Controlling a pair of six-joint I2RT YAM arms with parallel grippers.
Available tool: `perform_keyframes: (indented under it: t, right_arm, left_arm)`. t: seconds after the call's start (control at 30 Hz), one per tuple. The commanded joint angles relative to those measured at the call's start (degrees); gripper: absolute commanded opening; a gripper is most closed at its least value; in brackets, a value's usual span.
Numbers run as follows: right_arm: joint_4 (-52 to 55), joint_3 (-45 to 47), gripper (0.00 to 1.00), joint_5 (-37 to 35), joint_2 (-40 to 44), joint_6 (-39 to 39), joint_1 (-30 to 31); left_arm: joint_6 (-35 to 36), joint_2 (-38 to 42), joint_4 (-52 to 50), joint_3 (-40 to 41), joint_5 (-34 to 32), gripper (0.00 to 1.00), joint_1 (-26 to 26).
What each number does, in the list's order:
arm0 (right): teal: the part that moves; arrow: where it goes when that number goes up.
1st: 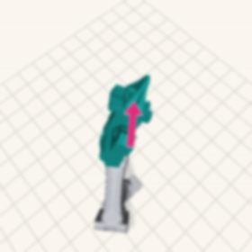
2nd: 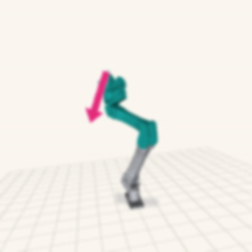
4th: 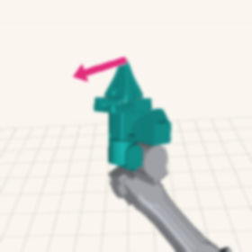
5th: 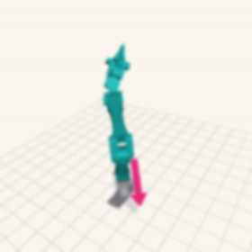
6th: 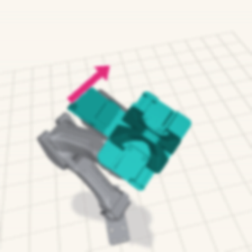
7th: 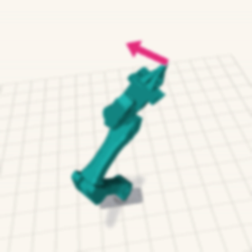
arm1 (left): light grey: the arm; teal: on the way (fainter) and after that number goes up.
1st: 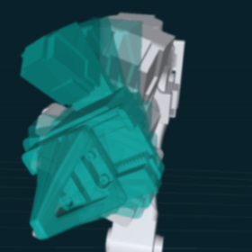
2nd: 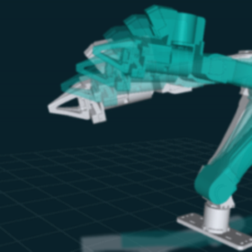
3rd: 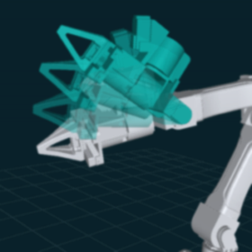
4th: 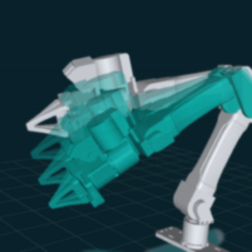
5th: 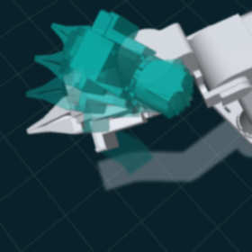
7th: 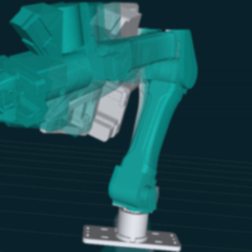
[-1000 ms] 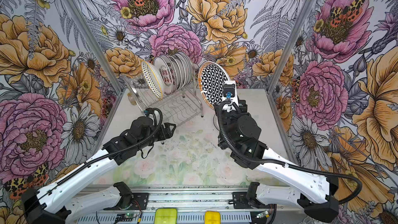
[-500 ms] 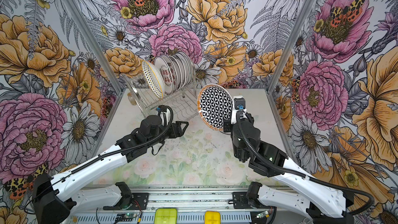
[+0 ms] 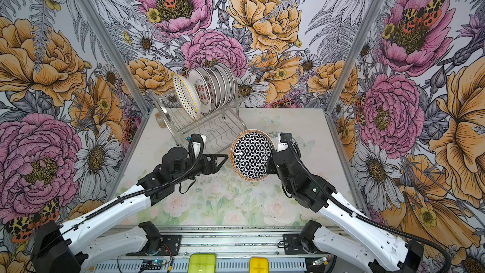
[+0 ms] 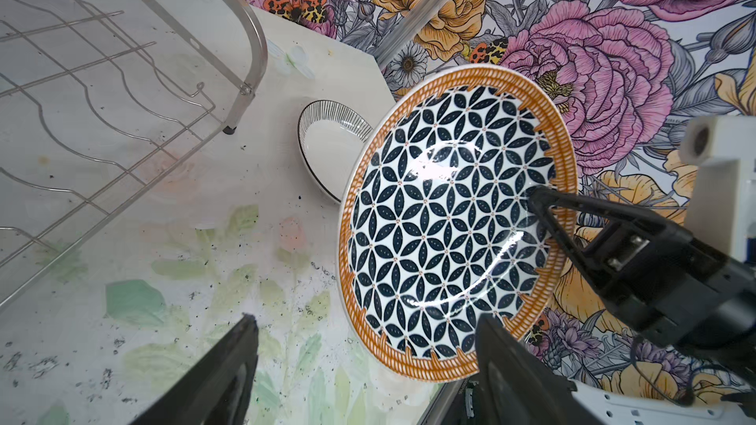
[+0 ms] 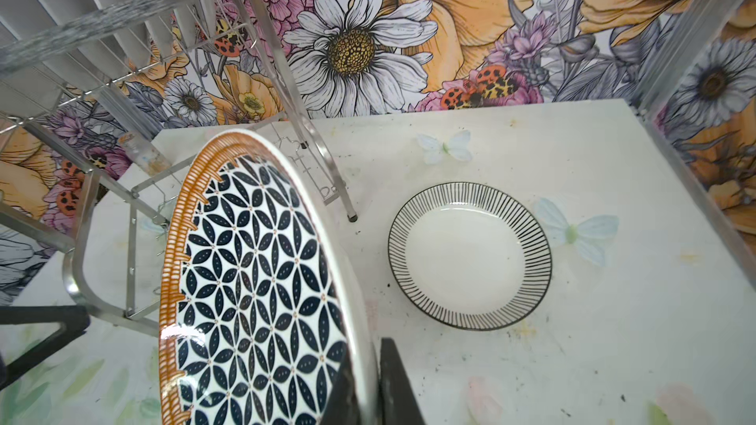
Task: Unload the plates from the dish rack
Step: Place the plate on the plate.
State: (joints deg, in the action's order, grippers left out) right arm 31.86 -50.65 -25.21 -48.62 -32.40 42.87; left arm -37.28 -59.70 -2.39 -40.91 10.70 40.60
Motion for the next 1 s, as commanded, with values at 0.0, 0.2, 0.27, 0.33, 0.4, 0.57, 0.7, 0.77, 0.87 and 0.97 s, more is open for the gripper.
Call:
perform_keyframes:
  t: [0.0, 0.2, 0.27, 0.33, 0.4, 0.57, 0.7, 0.77, 0.87, 0.97]
  right_arm:
    - [-9.6, -0.3, 0.00, 8.5, 2.6, -6.7, -1.6]
    - [-12.8, 1.3, 0.00, 15.3, 0.9, -9.3, -3.7]
    - [-14.3, 1.8, 0.00, 16.5, 0.3, -9.7, -3.8]
    - [-15.9, 2.3, 0.00, 17.8, -0.1, -10.2, -4.2]
    - [-16.9, 2.6, 0.00, 18.9, -0.4, -10.7, -4.5]
    - [-18.7, 3.5, 0.00, 21.7, -1.2, -12.1, -6.0]
    - [-19.7, 4.5, 0.00, 22.2, -2.2, -12.4, -6.6]
    - [-20.2, 4.8, 0.00, 22.4, -2.7, -12.3, -6.7]
    - [-21.0, 4.9, 0.00, 22.5, -3.7, -12.1, -7.0]
    - [-22.0, 4.7, 0.00, 22.9, -4.6, -11.7, -7.2]
  left_arm:
    - [0.8, -1.3, 4.5, 0.7, 4.7, 0.83, -0.9]
    - [0.0, -3.3, 8.9, 1.9, 7.9, 0.82, -1.6]
    - [0.0, -4.1, 9.2, 1.7, 8.4, 0.80, -1.7]
    - [-0.2, -5.3, 9.5, 1.4, 9.2, 0.77, -2.1]
    - [-0.6, -6.1, 10.6, 1.5, 10.3, 0.75, -2.6]
    - [-1.2, -7.2, 11.5, 1.7, 11.8, 0.54, -3.2]
    - [-1.7, -6.6, 10.7, 2.1, 11.3, 0.37, -3.4]
    - [-1.7, -6.6, 10.1, 2.0, 11.5, 0.31, -3.4]
    - [-1.4, -7.0, 8.3, 1.4, 11.6, 0.23, -3.5]
    - [-1.3, -7.9, 7.1, 0.6, 12.0, 0.04, -3.7]
